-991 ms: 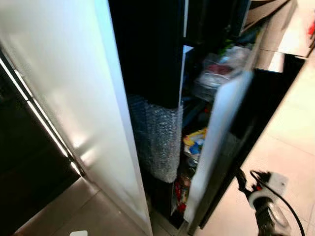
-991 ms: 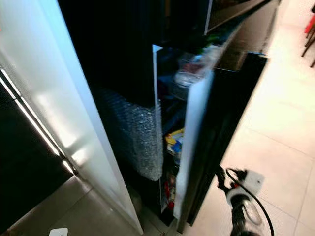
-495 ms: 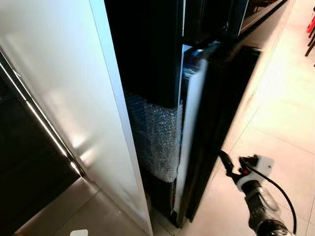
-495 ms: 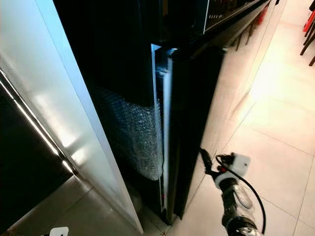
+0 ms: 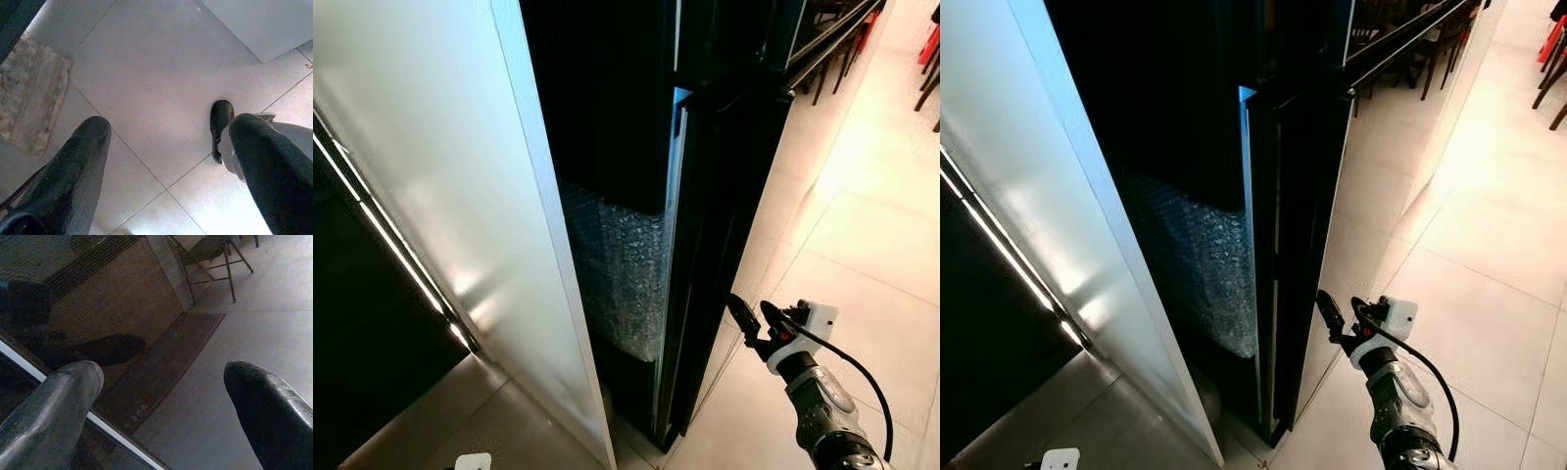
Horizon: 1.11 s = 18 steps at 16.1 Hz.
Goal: Restocking fridge
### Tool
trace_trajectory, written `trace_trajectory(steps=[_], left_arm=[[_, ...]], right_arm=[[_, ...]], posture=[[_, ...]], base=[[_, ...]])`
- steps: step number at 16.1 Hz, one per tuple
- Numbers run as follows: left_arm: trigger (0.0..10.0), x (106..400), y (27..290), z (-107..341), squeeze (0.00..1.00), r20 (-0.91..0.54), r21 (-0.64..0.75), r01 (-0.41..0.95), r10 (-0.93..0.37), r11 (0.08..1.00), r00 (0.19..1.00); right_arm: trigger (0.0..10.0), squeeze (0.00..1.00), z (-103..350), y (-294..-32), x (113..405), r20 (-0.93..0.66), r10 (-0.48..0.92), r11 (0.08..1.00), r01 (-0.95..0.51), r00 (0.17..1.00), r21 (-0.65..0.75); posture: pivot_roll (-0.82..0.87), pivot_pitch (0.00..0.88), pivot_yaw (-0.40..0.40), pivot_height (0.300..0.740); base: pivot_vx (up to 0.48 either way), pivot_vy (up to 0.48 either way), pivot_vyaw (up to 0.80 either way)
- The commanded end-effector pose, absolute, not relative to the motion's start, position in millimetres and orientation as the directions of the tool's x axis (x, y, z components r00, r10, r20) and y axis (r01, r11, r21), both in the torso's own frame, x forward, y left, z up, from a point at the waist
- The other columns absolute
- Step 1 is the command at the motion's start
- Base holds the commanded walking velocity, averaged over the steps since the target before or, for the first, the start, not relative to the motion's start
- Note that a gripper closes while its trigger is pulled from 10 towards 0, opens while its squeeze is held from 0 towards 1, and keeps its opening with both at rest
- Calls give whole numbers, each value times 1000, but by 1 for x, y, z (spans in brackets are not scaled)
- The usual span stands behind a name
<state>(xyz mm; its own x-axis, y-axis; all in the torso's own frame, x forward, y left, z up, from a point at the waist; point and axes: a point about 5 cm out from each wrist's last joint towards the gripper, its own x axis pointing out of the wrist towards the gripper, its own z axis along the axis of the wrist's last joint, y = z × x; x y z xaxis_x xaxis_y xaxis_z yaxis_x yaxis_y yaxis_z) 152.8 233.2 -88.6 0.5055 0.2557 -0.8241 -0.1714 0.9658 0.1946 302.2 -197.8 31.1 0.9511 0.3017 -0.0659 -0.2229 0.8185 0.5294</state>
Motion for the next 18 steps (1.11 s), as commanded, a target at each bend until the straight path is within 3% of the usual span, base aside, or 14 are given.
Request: trace_trajectory(steps=[1,4,6,9,11,14,16,18], left_arm=[[10000,153,234,-89,0,-827,204,-166,260,965,498],[10000,155,233,-88,0,-825,203,-166,260,965,501],[10000,155,234,-88,0,-819,204,-195,276,959,502],[10000,151,235,-89,0,-821,208,-217,291,954,492],[10000,147,236,-90,0,-825,213,-224,298,951,480],[10000,146,239,-90,0,-831,225,-184,287,957,477],[10000,146,240,-90,0,-826,225,-186,289,956,484],[10000,147,240,-89,0,-823,228,-182,290,956,488]], right_arm=[[10000,0,47,-180,315,11,396,785,-344,918,515],[10000,0,39,-188,310,-60,307,852,-246,950,461],[10000,0,15,-231,286,-217,-57,920,136,975,368],[10000,0,-12,-272,241,-359,-347,870,440,867,221],[10000,0,-34,-283,213,-508,-418,815,558,753,155],[10000,0,-54,-257,204,-641,-264,905,415,721,93],[10000,0,-72,-230,189,-758,-133,984,176,638,-24],[10000,0,-87,-210,170,-850,-58,980,-131,524,-147]], posture=[[-45,0,35,740],[-29,0,26,740],[-2,0,-1,740],[18,0,-14,740],[11,0,-4,740],[3,0,19,740],[23,0,13,740],[55,0,6,740]], base=[[0,0,0],[0,0,0],[0,0,0],[0,0,0],[0,0,0],[0,0,0],[0,0,0],[0,0,0]])
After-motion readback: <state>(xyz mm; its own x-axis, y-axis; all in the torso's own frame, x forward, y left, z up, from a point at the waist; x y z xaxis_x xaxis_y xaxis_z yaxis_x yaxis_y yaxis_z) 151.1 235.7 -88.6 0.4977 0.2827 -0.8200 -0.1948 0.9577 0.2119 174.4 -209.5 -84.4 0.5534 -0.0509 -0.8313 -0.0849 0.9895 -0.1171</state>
